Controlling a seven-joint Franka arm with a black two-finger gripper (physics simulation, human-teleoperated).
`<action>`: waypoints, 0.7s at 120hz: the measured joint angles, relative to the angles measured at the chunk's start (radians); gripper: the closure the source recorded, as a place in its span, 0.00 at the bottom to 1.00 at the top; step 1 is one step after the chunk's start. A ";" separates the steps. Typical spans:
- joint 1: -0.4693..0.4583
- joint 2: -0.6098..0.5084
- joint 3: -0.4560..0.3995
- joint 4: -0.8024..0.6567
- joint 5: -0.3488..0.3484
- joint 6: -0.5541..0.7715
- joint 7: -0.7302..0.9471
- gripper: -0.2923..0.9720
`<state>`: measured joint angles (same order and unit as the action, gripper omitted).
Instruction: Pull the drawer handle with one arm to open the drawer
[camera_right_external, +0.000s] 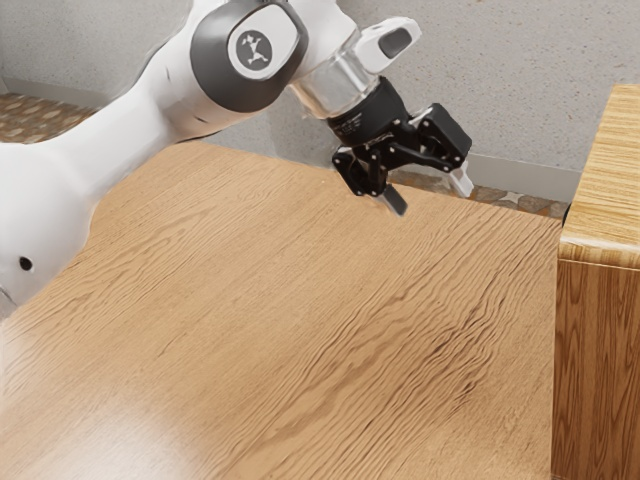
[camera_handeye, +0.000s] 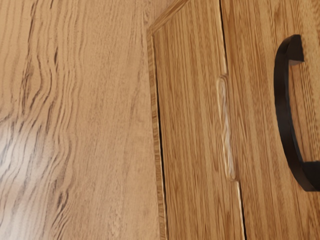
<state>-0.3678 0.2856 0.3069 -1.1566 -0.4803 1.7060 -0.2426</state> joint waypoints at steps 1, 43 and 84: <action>-0.003 0.002 -0.001 0.000 -0.004 0.005 -0.001 0.23; -0.017 0.069 -0.012 -0.026 -0.084 0.131 -0.029 0.23; -0.018 0.102 -0.029 0.024 -0.108 0.157 -0.042 0.23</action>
<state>-0.3856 0.3873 0.2777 -1.1326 -0.5885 1.8633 -0.2849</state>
